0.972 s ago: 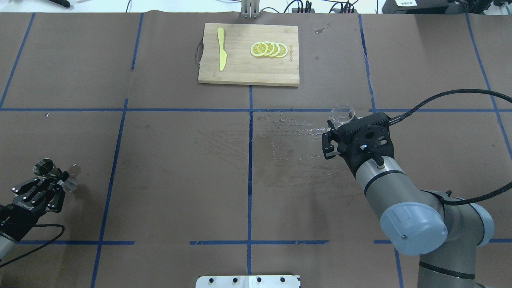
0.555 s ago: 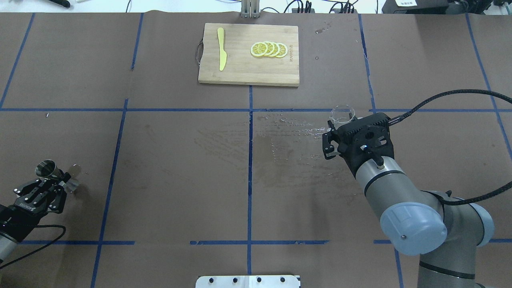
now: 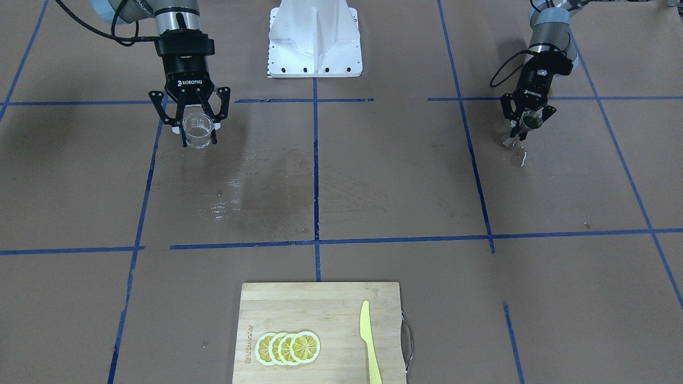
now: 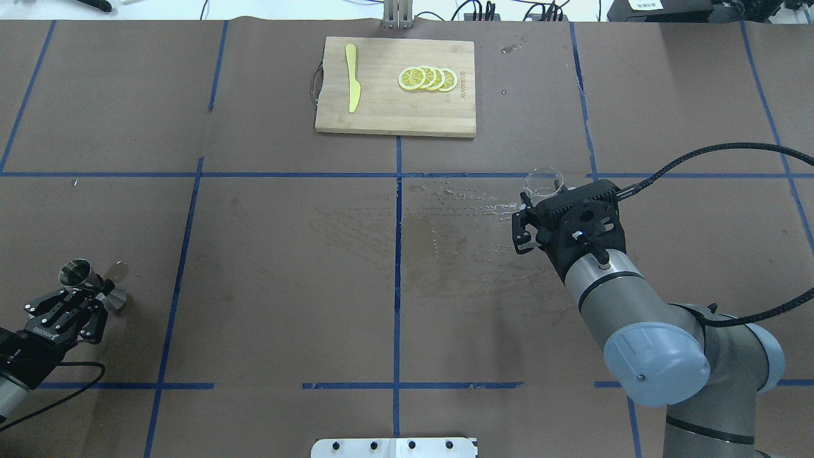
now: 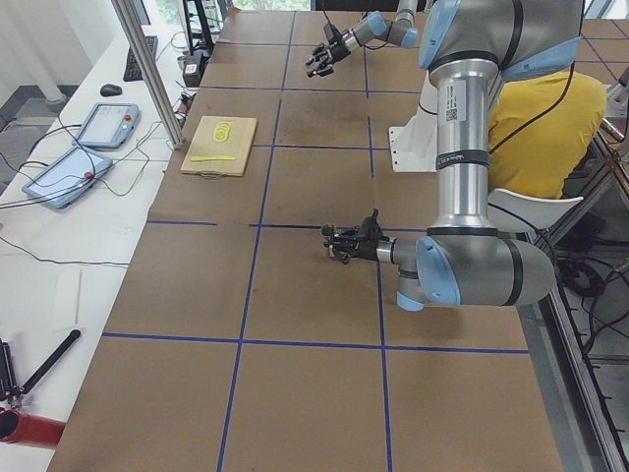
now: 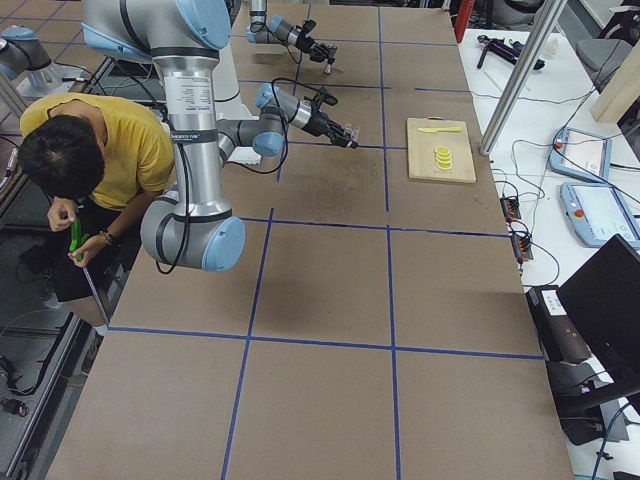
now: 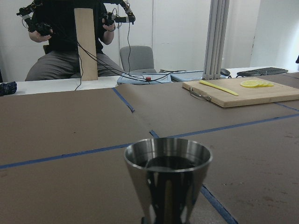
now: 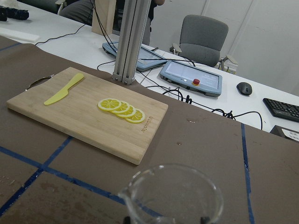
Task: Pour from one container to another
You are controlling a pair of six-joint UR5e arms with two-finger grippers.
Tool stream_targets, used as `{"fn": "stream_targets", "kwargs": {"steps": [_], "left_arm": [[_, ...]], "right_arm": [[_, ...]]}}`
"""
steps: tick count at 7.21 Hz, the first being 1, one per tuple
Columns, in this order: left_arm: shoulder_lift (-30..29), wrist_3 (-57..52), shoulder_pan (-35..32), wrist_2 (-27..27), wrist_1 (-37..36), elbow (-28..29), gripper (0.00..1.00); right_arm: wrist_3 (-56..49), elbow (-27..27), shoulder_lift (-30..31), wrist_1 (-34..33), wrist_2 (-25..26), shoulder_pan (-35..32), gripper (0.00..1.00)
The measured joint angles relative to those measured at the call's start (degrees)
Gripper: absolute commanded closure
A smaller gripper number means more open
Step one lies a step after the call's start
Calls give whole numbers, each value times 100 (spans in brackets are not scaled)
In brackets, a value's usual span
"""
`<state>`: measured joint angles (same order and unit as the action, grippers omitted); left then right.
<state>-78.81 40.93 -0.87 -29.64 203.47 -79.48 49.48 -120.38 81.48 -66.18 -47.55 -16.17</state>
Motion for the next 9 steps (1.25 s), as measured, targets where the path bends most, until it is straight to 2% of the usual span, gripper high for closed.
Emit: {"fn": "stream_targets", "kwargs": {"steps": [3,5,6,7,9], "left_arm": [[-3,3,37,-9,-8,44,60],[-9,3,48,-23,-9,54,49],[-10,3,53,-39,-9,56,20],[-11,3,56,-46,-7,58,0],[13,1,55,-88,-3,57,0]], "right_arm": [[0,-3,-1,0,0,0,86],[0,-6,-9,0,-2,0,85],[0,-7,-17,0,-4,0,85],[0,-6,-25,0,-2,0,85],[0,-5,-34,0,0,0,85]]}}
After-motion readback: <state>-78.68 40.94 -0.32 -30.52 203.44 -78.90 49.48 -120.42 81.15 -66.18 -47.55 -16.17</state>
